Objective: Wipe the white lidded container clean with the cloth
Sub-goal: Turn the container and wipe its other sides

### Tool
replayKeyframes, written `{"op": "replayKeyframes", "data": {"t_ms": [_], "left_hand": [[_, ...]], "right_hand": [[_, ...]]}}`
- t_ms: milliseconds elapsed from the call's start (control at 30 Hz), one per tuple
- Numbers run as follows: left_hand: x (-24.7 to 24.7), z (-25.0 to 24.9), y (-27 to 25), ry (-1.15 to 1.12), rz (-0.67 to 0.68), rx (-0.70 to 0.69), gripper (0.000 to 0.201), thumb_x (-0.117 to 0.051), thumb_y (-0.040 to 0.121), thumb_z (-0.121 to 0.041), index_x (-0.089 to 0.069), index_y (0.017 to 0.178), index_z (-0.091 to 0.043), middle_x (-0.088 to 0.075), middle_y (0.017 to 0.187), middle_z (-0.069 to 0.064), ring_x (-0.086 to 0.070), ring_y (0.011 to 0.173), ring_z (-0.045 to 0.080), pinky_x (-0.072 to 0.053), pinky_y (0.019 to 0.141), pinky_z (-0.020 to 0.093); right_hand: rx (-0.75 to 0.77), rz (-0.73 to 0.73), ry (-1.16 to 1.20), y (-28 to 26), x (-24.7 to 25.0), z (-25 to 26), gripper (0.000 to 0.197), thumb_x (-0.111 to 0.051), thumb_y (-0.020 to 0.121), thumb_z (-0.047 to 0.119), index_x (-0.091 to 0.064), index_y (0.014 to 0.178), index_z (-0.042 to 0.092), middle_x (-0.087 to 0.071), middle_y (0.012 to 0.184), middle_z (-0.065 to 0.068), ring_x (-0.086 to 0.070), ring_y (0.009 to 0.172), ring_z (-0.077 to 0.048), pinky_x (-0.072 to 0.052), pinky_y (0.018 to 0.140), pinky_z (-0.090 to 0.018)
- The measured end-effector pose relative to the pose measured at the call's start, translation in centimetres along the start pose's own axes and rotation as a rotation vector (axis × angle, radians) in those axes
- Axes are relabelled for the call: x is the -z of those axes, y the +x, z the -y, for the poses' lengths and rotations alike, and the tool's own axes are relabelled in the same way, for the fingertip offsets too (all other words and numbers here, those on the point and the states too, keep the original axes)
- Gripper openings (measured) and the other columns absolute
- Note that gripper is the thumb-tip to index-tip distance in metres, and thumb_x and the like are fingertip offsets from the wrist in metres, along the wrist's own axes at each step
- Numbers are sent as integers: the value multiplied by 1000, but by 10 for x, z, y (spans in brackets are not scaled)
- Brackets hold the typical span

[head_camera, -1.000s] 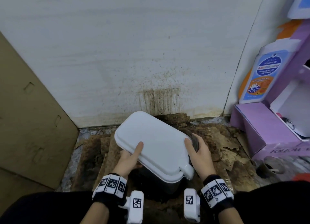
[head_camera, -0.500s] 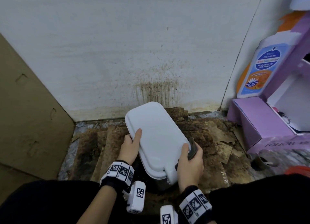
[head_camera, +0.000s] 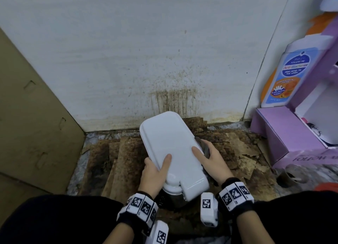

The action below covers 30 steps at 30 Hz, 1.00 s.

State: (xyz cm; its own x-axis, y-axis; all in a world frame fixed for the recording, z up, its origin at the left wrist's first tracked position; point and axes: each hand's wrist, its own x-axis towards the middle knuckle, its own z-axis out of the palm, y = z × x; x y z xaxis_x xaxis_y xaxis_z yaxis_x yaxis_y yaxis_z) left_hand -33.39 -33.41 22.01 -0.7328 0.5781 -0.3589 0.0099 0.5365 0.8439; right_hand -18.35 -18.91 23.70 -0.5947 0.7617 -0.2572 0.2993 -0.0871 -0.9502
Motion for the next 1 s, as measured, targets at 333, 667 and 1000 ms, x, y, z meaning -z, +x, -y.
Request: {"op": "replayKeyframes", "data": {"t_ms": [333, 667, 1000], "left_hand": [[29, -12, 19, -111, 131, -153, 58, -67, 86, -59, -53, 129, -23, -68, 119, -7, -68, 105, 10, -55, 95, 41], [31, -3, 26, -87, 182, -150, 49, -62, 90, -58, -56, 131, -31, -70, 119, -13, -67, 107, 6, -53, 99, 42], [34, -8, 34, 153, -12, -121, 81, -60, 74, -75, -52, 135, -22, -54, 129, 2, -57, 117, 21, -48, 102, 48]], "right_hand": [[15, -324, 130, -23, -45, -19, 64, -64, 84, 61, -46, 141, 37, -55, 135, 9, -54, 125, -14, -49, 106, -47], [17, -368, 153, -25, -64, -26, 62, -48, 84, 73, -42, 140, 47, -55, 136, 13, -53, 127, -13, -47, 107, -49], [17, -399, 297, -22, -69, -20, 33, -47, 105, 37, -55, 137, 37, -64, 118, 19, -63, 102, 5, -53, 78, -17]]}}
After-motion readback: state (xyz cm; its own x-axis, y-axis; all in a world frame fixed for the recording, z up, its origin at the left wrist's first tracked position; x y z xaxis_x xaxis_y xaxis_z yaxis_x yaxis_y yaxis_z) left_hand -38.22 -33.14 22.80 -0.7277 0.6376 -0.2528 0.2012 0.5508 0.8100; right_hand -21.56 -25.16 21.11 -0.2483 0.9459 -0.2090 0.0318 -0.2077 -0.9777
